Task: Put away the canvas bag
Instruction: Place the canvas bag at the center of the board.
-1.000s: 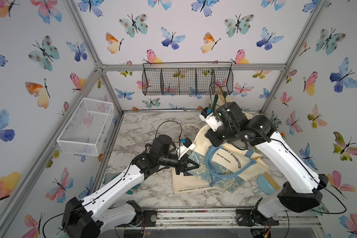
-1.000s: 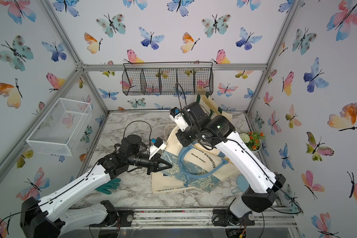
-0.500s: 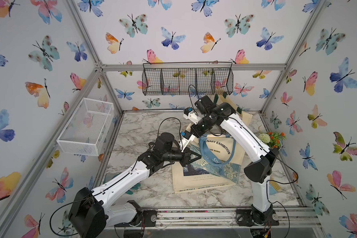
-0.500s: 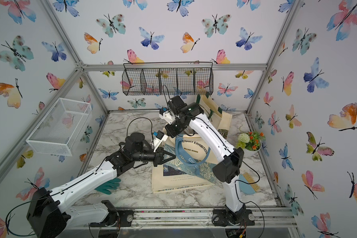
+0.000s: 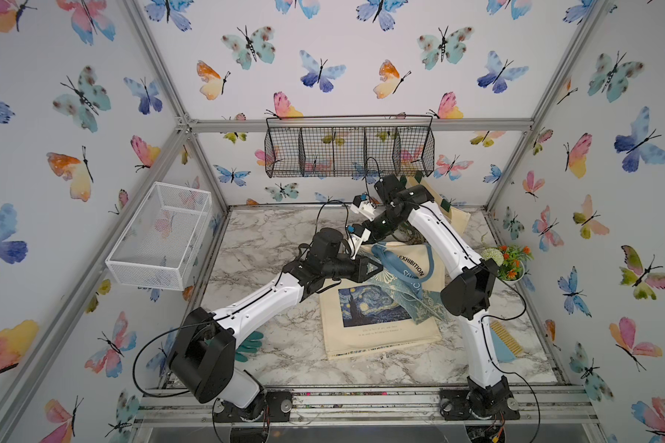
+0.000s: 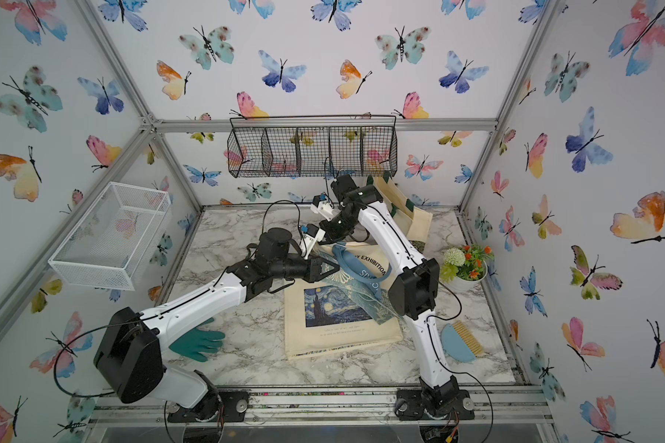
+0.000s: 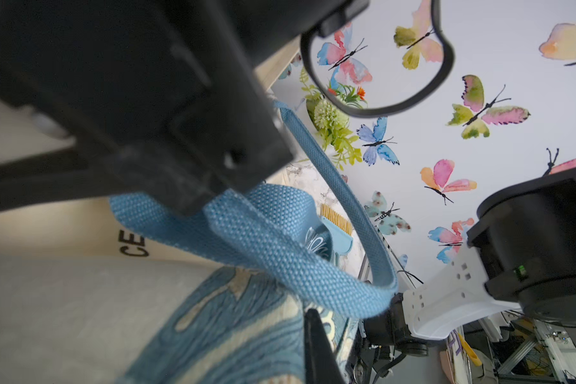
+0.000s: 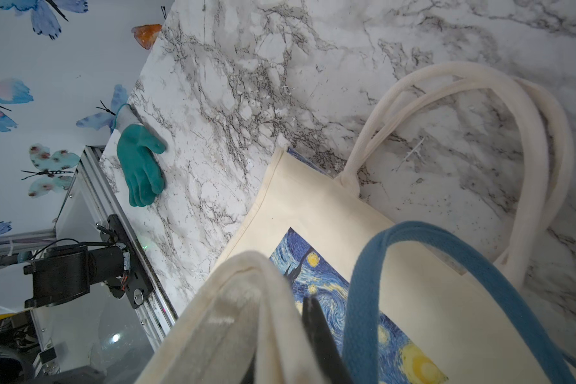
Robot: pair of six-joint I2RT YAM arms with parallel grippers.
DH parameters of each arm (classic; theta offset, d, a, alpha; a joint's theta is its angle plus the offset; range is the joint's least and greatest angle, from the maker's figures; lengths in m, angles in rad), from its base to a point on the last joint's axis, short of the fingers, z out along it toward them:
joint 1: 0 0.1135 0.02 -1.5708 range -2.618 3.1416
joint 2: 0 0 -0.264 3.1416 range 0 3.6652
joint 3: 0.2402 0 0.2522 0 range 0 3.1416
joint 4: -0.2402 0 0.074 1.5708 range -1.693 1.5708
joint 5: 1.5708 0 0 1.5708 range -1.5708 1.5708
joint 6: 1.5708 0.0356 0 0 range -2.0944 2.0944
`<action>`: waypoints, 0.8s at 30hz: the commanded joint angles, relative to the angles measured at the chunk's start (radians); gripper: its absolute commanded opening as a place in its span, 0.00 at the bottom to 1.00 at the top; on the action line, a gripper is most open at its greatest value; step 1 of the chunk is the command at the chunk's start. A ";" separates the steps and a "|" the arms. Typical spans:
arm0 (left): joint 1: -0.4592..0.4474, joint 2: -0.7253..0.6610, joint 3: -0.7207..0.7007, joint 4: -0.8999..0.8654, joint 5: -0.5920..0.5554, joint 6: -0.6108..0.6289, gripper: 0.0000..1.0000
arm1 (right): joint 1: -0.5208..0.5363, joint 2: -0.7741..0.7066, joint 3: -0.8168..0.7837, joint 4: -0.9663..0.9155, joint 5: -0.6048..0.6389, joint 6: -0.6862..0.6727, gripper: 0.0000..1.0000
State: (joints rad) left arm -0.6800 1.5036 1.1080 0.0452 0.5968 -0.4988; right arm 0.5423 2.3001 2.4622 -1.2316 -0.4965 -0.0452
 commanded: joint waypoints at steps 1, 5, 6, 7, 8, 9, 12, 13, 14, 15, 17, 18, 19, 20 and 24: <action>-0.005 -0.034 0.032 0.245 0.103 -0.002 0.00 | -0.021 0.124 0.004 0.233 0.098 0.045 0.10; 0.056 -0.034 -0.005 0.263 0.096 -0.019 0.00 | -0.021 0.179 0.045 0.249 0.114 0.060 0.15; 0.068 -0.038 -0.015 0.264 0.097 -0.020 0.00 | -0.021 0.187 0.048 0.254 0.114 0.062 0.15; 0.082 -0.042 -0.026 0.268 0.101 -0.024 0.00 | -0.022 0.194 0.050 0.260 0.110 0.065 0.15; 0.092 -0.047 -0.037 0.274 0.111 -0.028 0.00 | -0.022 0.199 0.050 0.262 0.103 0.067 0.15; 0.098 -0.051 -0.052 0.281 0.118 -0.031 0.00 | -0.021 0.202 0.049 0.262 0.100 0.067 0.15; 0.104 -0.067 -0.099 0.288 0.124 -0.035 0.00 | -0.021 0.208 0.035 0.261 0.091 0.067 0.15; 0.105 -0.073 -0.118 0.290 0.128 -0.038 0.00 | -0.021 0.205 0.024 0.261 0.085 0.067 0.15; 0.105 -0.081 -0.138 0.294 0.132 -0.045 0.00 | -0.021 0.200 0.007 0.263 0.076 0.066 0.15; 0.104 -0.089 -0.155 0.299 0.135 -0.048 0.00 | -0.021 0.195 -0.010 0.265 0.068 0.063 0.15; 0.105 -0.116 -0.208 0.310 0.135 -0.056 0.00 | -0.019 0.181 -0.047 0.261 0.056 0.050 0.17; 0.104 -0.131 -0.231 0.312 0.128 -0.060 0.00 | -0.018 0.177 -0.058 0.255 0.052 0.045 0.17; 0.105 -0.149 -0.257 0.311 0.117 -0.061 0.00 | -0.015 0.175 -0.068 0.246 0.049 0.035 0.19; 0.105 -0.170 -0.284 0.307 0.104 -0.063 0.00 | -0.012 0.172 -0.078 0.238 0.044 0.026 0.21; 0.106 -0.243 -0.379 0.286 0.050 -0.065 0.00 | 0.005 0.155 -0.121 0.229 0.040 0.011 0.26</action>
State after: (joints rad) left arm -0.5583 1.3777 0.7521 0.2295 0.6468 -0.6132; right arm 0.5777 2.4310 2.3840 -1.0630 -0.6273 -0.0238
